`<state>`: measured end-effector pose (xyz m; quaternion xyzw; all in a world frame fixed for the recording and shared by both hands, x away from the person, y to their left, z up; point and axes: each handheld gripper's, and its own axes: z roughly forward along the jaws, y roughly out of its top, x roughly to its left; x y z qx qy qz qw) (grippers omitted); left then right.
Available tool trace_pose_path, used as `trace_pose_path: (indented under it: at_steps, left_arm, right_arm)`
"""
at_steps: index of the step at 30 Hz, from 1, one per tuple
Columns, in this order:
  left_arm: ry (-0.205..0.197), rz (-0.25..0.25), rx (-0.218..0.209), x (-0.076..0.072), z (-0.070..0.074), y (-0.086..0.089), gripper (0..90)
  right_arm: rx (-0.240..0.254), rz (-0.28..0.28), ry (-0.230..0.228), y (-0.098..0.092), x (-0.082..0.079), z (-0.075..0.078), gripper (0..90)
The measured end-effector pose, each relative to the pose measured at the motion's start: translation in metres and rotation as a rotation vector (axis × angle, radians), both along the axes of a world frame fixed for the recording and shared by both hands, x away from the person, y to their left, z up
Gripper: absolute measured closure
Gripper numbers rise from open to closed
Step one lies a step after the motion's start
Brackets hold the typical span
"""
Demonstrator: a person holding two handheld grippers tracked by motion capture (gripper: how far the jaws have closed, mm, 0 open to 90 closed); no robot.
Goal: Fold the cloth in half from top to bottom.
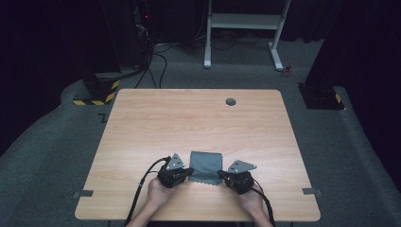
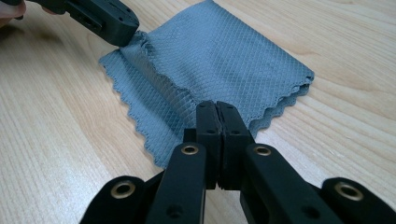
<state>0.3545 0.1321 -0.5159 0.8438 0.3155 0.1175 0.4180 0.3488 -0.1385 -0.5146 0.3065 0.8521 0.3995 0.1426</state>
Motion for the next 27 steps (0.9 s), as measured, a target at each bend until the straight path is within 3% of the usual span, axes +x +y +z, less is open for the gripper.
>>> trace_pose_path:
  at_steps: [13,18,24,27]
  left_arm:
    - [0.006,-0.021,-0.013,-0.01,0.0,0.003,87.8]
    - [0.007,-0.052,-0.033,-0.017,0.005,0.011,78.3]
    - [0.015,-0.026,-0.095,-0.012,0.017,0.019,72.4]
    - [0.028,0.008,-0.087,-0.003,0.02,0.012,70.1]
  right_arm:
    - [0.023,0.022,0.019,-0.005,-0.01,-0.002,81.1]
    - [0.059,0.031,0.016,-0.01,-0.018,0.002,76.7]
    - [0.108,0.02,0.01,-0.014,-0.018,0.014,80.4]
    - [0.094,0.009,0.013,-0.007,-0.013,0.017,82.5]
